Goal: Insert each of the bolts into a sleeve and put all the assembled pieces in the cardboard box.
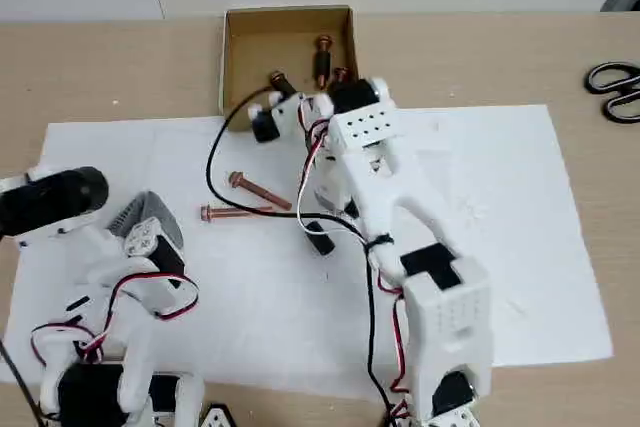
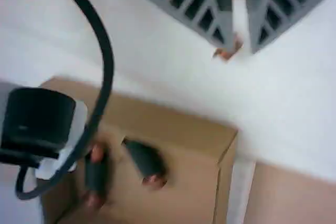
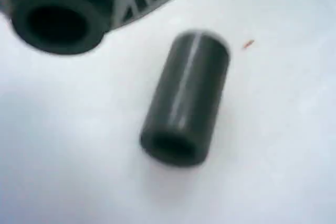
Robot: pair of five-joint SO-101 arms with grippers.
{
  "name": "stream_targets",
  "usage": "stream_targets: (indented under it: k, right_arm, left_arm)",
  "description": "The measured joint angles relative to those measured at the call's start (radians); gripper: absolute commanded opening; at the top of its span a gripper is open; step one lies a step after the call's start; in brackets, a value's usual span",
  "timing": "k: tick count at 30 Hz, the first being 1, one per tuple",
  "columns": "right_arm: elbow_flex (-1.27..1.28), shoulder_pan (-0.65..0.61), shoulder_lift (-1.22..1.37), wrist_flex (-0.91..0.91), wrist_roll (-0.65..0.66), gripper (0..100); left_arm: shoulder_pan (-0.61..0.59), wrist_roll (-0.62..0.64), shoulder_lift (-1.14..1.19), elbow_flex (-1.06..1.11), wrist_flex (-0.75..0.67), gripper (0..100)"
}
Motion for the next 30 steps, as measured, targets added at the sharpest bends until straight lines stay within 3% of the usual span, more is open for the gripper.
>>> stream_targets:
  k: [10, 18, 24, 30]
  right_arm:
    - [0.038, 0.107, -0.201, 0.018, -0.103, 0.3]
    - [0.307, 0.172, -0.423, 0.018, -0.180, 0.3]
    - [0.525, 0.204, -0.578, 0.018, -0.181, 0.4]
    - [0.657, 0.299, -0.678, 0.018, -0.181, 0.6]
  left_arm:
    - [0.000, 0.078, 0.005, 0.009, -0.091, 1]
    - [0.000, 0.101, 0.157, 0.080, -0.091, 1]
    - [0.000, 0.153, 0.439, -0.115, -0.046, 1]
    - [0.020, 0.210, 0.749, -0.407, 0.170, 1]
